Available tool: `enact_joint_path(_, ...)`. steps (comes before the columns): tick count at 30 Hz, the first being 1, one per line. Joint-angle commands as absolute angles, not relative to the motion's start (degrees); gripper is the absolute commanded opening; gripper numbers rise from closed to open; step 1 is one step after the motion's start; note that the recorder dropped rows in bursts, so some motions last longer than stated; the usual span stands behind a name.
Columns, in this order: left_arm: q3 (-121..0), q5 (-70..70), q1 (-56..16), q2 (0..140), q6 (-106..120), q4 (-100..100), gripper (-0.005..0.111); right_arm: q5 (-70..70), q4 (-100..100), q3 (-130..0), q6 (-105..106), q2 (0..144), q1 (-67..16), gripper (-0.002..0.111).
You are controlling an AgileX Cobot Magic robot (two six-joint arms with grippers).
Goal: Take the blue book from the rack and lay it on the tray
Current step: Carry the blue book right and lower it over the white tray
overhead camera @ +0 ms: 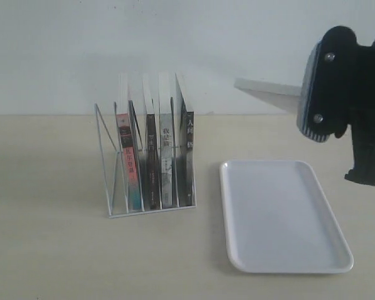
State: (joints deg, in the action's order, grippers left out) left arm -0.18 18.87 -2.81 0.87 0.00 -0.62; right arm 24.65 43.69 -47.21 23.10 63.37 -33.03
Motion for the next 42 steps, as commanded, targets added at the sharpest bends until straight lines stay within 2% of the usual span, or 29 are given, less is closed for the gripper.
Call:
enact_joint_path(1,0.0,18.05,-2.63,0.43,0.36,-0.58,0.004,22.68,29.86,-47.38,43.97,65.43,-33.83,0.0)
enact_joint_path(5,0.0,18.05,-2.63,0.43,0.36,-0.58,0.004,27.17,27.07,-47.38,58.02,67.6,-35.88,0.0)
enact_joint_path(9,0.0,18.05,-2.63,0.43,0.36,-0.58,0.004,28.37,26.95,-47.28,59.31,68.89,-36.0,0.0)
enact_joint_path(13,0.0,18.05,-2.63,0.43,0.36,-0.58,0.004,23.62,24.77,-45.26,59.18,69.27,-36.0,0.0)
enact_joint_path(16,0.0,18.05,-2.63,0.43,0.36,-0.58,0.004,15.35,23.4,-41.54,54.35,69.27,-36.0,0.0)
enact_joint_path(22,0.0,18.05,-2.63,0.43,0.36,-0.58,0.004,14.34,22.74,-37.91,47.48,70.54,-36.0,0.0)
enact_joint_path(29,0.0,18.05,-2.63,0.43,0.36,-0.58,0.004,9.43,22.66,-37.26,47.23,78.26,-36.0,0.0)
enact_joint_path(42,0.0,18.05,-2.63,0.43,0.36,-0.58,0.004,13.99,23.67,-37.26,38.92,80.09,-35.9,0.0)
